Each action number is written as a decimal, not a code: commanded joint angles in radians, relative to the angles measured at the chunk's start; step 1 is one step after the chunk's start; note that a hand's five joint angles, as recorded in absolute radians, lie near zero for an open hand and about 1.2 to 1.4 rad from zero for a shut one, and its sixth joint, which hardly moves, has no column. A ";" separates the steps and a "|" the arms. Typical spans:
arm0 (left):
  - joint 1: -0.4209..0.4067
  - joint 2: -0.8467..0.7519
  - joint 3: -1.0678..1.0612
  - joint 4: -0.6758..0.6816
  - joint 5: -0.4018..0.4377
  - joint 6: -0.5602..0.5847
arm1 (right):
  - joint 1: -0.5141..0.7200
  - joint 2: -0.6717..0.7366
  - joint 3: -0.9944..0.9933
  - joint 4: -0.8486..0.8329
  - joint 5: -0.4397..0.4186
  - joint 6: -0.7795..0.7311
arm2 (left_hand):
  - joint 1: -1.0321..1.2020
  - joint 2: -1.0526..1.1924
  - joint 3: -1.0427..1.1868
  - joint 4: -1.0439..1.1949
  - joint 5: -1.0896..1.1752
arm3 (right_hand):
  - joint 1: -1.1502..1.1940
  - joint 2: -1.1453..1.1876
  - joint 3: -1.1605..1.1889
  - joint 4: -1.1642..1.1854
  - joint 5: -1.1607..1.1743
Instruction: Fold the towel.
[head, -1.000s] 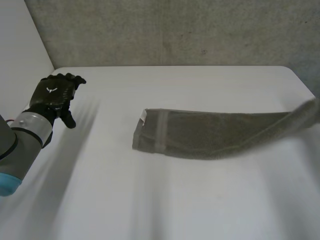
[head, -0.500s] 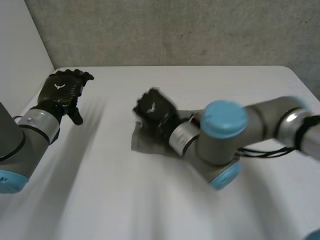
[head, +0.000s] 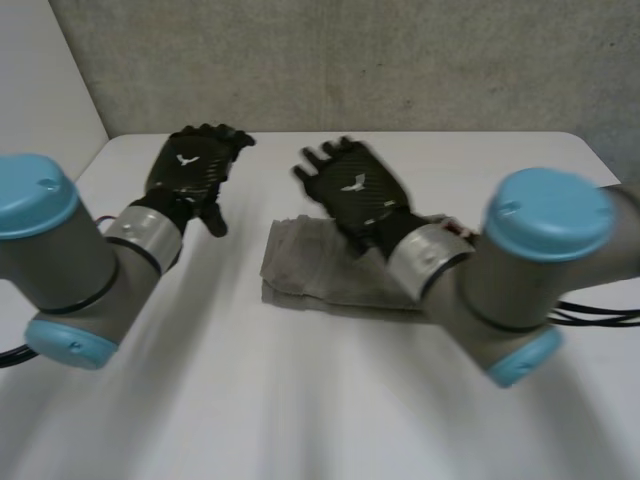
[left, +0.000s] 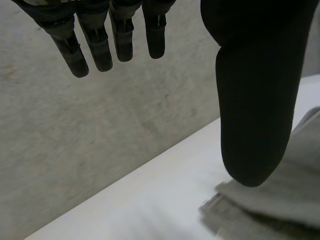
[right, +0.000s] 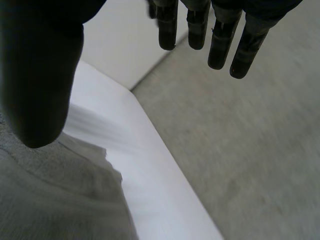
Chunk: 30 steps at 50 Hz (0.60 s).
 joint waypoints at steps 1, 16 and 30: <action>-0.086 -0.121 0.100 0.000 -0.031 -0.051 | -0.109 -0.103 0.120 0.059 0.007 0.130 | 0.031 0.033 0.032 0.032 0.099 | -0.057 -0.068 -0.062 -0.079 -0.060; -0.160 -0.378 0.189 -0.013 -0.166 -0.030 | -0.287 -0.059 0.341 0.122 0.056 0.028 | 0.037 0.039 0.038 0.038 0.105 | 0.167 0.156 0.162 0.144 0.164; -0.197 -0.326 0.136 -0.060 -0.172 -0.023 | -0.316 0.025 0.318 -0.002 0.169 -0.144 | 0.034 0.036 0.035 0.035 0.102 | 1.164 1.153 1.160 1.142 1.162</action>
